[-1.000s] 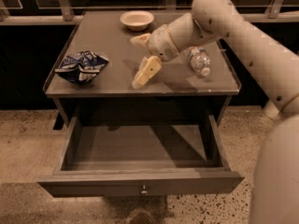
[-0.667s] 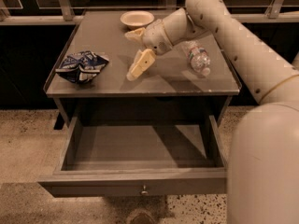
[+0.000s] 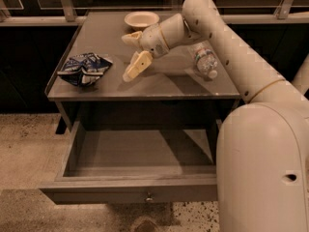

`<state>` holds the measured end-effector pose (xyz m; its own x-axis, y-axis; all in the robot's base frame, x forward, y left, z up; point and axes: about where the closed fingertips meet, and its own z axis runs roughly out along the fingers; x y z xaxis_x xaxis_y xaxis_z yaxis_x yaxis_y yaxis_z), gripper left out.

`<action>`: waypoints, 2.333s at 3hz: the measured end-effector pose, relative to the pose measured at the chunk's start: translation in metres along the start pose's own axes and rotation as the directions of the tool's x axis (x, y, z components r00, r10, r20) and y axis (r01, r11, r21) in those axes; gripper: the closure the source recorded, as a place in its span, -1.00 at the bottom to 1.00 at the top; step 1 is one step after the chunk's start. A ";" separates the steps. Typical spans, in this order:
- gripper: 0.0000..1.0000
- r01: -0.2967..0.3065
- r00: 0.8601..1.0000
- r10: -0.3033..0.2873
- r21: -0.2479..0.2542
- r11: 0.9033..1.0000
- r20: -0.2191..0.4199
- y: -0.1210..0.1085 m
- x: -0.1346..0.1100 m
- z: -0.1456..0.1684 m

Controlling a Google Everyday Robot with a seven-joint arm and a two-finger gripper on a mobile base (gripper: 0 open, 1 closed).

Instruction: Place blue chip bag into top drawer

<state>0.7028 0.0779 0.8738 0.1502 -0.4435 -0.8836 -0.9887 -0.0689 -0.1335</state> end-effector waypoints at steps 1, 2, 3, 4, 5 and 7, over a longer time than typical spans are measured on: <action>-1.00 0.015 0.998 -0.017 0.043 0.999 0.053 0.002 -0.001 0.005; -1.00 0.037 0.989 -0.049 0.094 0.995 0.137 0.005 -0.006 0.029; -1.00 0.039 0.978 -0.061 0.111 0.993 0.200 0.003 -0.011 0.052; -1.00 0.041 0.971 -0.064 0.099 0.994 0.231 -0.001 -0.019 0.071; -1.00 0.053 0.967 -0.075 0.095 0.994 0.242 -0.003 -0.028 0.085; -0.65 0.117 0.983 -0.125 0.069 0.991 0.136 -0.005 -0.045 0.107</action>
Offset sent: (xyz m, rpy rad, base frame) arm -0.0083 0.0555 -0.0145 0.2766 -0.1292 -0.0764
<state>0.7009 0.1939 0.8657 0.2711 -0.3054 -0.9128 -0.9621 -0.0587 -0.2661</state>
